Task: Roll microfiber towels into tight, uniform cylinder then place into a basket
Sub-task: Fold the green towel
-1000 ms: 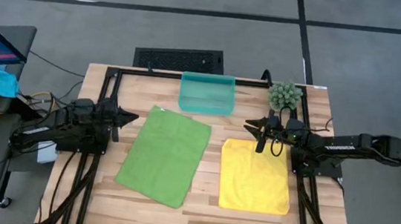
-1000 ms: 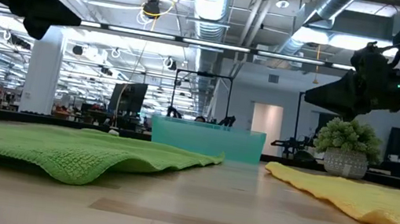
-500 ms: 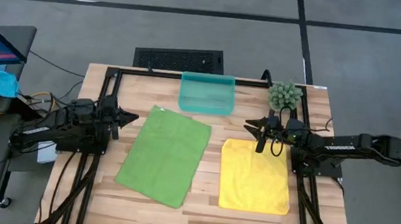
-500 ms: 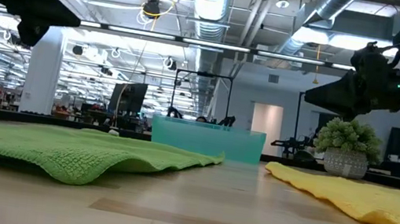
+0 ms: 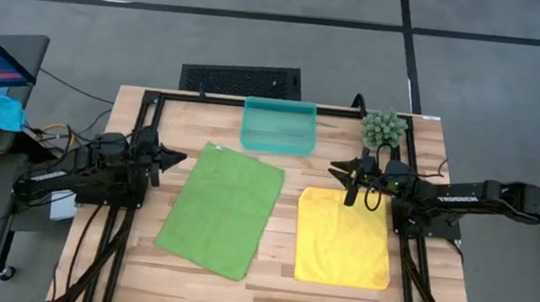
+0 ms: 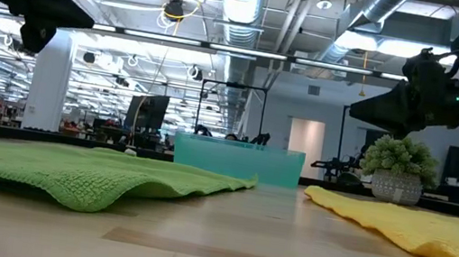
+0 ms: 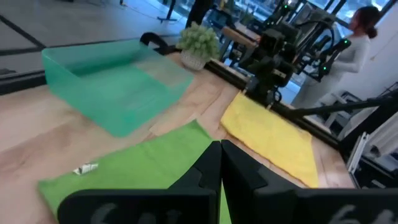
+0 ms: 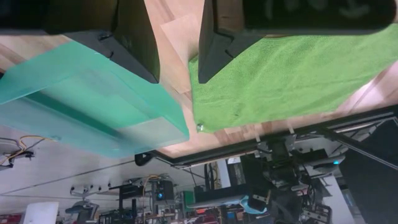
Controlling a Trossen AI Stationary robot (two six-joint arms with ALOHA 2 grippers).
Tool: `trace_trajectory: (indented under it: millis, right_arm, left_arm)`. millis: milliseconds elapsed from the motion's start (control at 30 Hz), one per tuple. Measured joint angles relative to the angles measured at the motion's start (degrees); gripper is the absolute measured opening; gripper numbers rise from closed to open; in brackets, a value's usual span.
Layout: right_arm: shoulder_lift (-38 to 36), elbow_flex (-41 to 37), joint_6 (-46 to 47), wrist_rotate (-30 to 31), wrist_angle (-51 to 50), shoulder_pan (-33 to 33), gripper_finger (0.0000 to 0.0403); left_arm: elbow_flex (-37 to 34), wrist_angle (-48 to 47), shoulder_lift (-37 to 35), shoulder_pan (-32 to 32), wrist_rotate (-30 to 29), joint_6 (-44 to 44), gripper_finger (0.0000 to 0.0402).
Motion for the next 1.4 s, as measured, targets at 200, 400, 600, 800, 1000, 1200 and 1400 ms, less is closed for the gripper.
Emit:
trace_trajectory:
  millis: [200,400,600,800,1000,1200,1400]
  right_arm:
    - [0.0,0.0,0.0,0.0,0.0,0.0,0.0133]
    - [0.0,0.0,0.0,0.0,0.0,0.0,0.0134]
    - [0.0,0.0,0.0,0.0,0.0,0.0,0.0133]
    - [0.0,0.0,0.0,0.0,0.0,0.0,0.0133]
    - [0.0,0.0,0.0,0.0,0.0,0.0,0.0134]
    - [0.0,0.0,0.0,0.0,0.0,0.0,0.0133]
    - [0.0,0.0,-0.2,0.0,0.0,0.0,0.0134]
  left_arm:
    - [0.0,0.9,0.0,0.0,1.0,1.2,0.0000]
    - [0.0,3.2,0.0,0.0,1.6,4.0,0.0000]
    - [0.0,2.4,0.0,0.0,1.6,2.7,0.0000]
    - [0.0,5.2,0.0,0.0,-1.1,4.0,0.0000]
    - [0.0,7.2,0.0,0.0,-2.0,8.3,0.0021]
    - [0.0,7.0,0.0,0.0,-4.6,12.1,0.0082]
    - [0.0,7.0,0.0,0.0,-11.6,13.5,0.0150]
